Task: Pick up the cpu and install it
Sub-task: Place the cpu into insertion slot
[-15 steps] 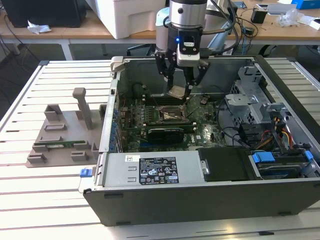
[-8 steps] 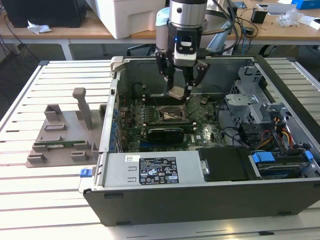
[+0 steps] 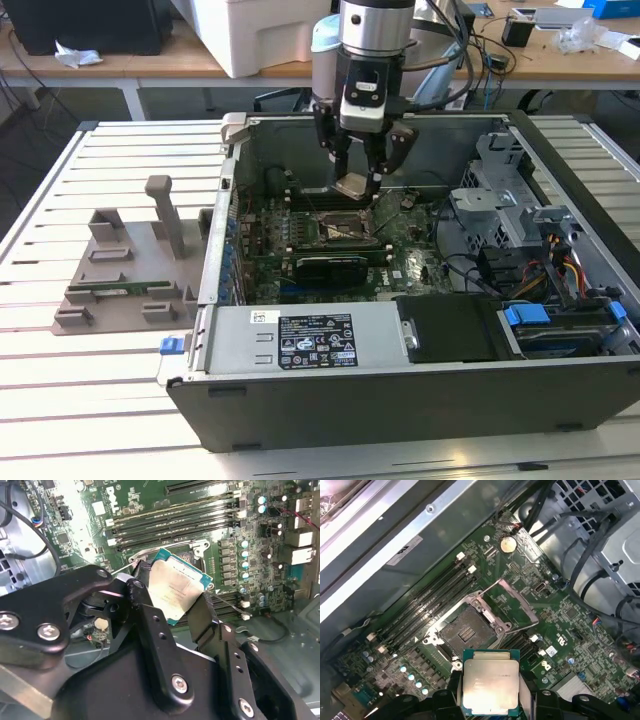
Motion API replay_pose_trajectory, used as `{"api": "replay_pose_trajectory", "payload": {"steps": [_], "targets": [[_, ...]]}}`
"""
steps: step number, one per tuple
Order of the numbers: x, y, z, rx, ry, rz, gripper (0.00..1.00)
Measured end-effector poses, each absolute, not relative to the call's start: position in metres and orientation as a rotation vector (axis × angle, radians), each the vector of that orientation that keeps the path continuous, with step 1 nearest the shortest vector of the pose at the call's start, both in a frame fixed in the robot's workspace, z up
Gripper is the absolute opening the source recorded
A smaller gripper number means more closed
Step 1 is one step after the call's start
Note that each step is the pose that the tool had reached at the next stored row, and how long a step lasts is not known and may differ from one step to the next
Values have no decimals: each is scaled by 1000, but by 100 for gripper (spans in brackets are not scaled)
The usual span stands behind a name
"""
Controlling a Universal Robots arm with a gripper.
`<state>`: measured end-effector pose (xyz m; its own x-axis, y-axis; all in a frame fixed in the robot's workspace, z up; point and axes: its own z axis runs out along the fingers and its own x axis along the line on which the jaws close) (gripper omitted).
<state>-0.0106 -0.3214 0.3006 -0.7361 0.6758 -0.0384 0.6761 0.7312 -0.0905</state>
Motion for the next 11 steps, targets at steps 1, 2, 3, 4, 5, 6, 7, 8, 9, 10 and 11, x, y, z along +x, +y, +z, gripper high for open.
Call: {"api": "replay_pose_trajectory", "payload": {"steps": [1, 2, 3, 4, 5, 6, 7, 8, 9, 10, 11], "targets": [[-11, -321, 301, 1155, 2914, -157, 55], [-11, -321, 301, 1164, 2910, -158, 55], [-10, -321, 301, 1185, 2902, -160, 55], [-11, -321, 301, 1202, 2895, -162, 55], [-10, -321, 300, 1221, 2887, -164, 55], [-10, -321, 300, 1237, 2880, -167, 55], [-10, -321, 300, 1249, 2875, -169, 55], [-10, -321, 300, 1271, 2864, -174, 55], [-10, -321, 300, 1289, 2855, -178, 55], [-10, -321, 300, 1318, 2841, -184, 55], [-10, -321, 300, 1335, 2832, -188, 55]]}}
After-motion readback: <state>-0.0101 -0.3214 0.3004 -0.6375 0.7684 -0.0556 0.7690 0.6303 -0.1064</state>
